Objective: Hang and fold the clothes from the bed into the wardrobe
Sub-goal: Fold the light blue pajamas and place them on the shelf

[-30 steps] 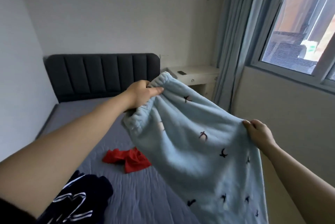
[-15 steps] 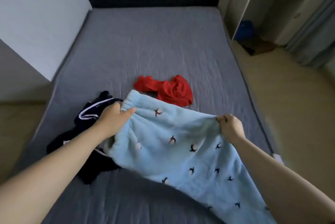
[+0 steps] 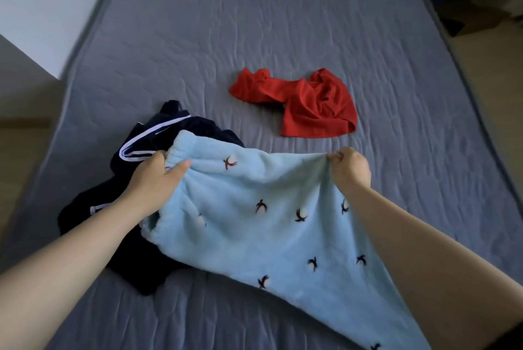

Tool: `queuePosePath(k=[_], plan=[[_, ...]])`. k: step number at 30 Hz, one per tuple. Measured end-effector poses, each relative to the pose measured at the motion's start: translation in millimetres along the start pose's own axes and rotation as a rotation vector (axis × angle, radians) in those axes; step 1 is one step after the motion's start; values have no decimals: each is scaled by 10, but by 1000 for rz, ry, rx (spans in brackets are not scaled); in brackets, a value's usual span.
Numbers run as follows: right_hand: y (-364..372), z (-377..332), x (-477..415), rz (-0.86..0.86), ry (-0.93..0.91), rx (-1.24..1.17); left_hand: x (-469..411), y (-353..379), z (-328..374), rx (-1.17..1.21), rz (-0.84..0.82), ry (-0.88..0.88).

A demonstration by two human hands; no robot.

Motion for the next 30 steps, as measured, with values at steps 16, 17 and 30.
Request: queuePosePath(k=[16, 17, 30], plan=[[1048, 70, 479, -186, -16, 48, 43, 499, -296, -131, -58, 241], [1013, 152, 531, -191, -2, 35, 103, 550, -251, -98, -64, 242], [-170, 2409, 1091, -126, 327, -34, 1109, 2203, 1185, -21, -446, 358]])
Point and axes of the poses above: each hand's wrist, its own x-axis away from the middle knuckle, its own y-axis out of the palm, z = x × y, the point moved 10 cm from there along -x, towards the middle knuckle, and after that the axes turned 9 degrees about y, right-handed, at the moved point
